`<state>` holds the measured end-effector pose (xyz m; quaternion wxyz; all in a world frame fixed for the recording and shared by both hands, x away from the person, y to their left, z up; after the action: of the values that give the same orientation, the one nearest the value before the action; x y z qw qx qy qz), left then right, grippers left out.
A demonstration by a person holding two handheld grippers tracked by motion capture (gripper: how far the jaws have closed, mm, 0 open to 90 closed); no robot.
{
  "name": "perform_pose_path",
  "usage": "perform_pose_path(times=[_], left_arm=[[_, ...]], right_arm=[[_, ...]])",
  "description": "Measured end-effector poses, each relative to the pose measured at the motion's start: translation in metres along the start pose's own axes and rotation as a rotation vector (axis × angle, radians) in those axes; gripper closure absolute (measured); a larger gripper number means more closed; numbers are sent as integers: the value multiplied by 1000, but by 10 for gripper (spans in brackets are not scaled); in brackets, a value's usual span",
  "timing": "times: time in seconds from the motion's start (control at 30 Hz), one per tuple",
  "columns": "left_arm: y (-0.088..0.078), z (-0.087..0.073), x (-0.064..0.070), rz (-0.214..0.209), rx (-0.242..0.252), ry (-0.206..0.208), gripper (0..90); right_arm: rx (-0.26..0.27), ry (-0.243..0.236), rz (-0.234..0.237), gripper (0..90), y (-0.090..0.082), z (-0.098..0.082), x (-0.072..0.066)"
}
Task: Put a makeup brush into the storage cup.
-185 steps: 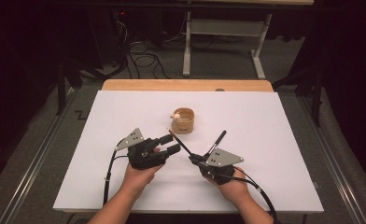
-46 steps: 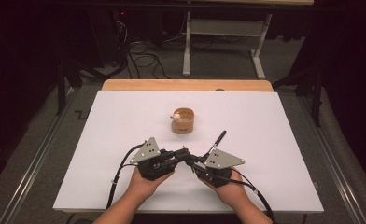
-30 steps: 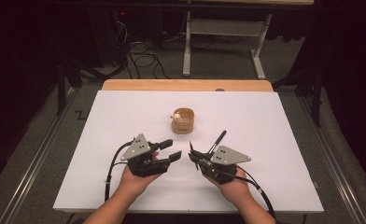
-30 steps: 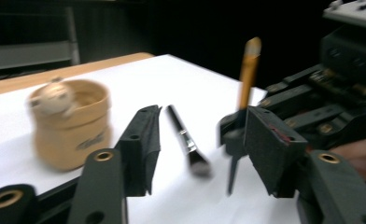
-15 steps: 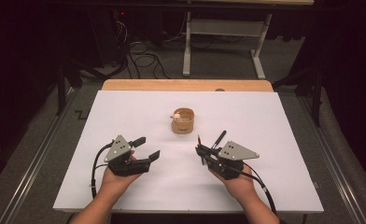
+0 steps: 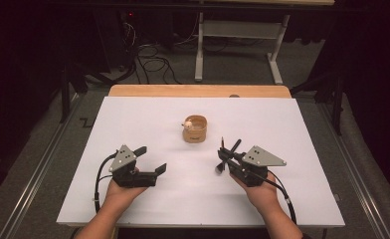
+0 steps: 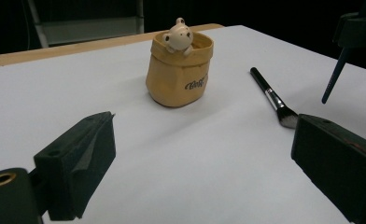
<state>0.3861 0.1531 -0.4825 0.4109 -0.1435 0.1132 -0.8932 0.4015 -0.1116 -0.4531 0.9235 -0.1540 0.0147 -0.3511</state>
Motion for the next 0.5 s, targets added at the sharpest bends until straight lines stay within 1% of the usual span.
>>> perform_pose_path(times=[0.07,0.17,0.2,0.23,0.3,0.37,0.47,0.5], left_arm=[[0,1,3,-11,2,2,30],[0,1,5,-8,4,6,2],[0,1,5,-13,4,2,2],[1,1,5,-14,4,-1,2],[1,0,5,-14,-4,8,3],[2,-1,5,-10,-4,7,2],[2,-2,5,-9,-2,11,2],[2,-1,5,-10,0,11,2]], right_arm=[[8,6,-7,839,-1,0,3],[12,11,-17,840,-3,1,7],[7,20,-25,839,-3,1,8],[14,19,-29,839,-3,2,10],[22,35,-33,839,-2,3,12],[34,37,-34,840,0,4,15],[36,56,-46,839,5,8,19],[47,58,-43,840,7,9,20]])
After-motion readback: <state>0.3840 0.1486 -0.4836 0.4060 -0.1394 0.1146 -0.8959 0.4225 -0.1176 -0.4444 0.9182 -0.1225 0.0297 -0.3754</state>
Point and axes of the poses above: each handheld gripper's, and its own axes: y roughly forward along the jaws, z roughly out of its top, x roughly to its right, the point moved 7 cm from there along y, roughly forward along the jaws, and after that the axes turned 2 degrees about -y, right-handed, at the moved point
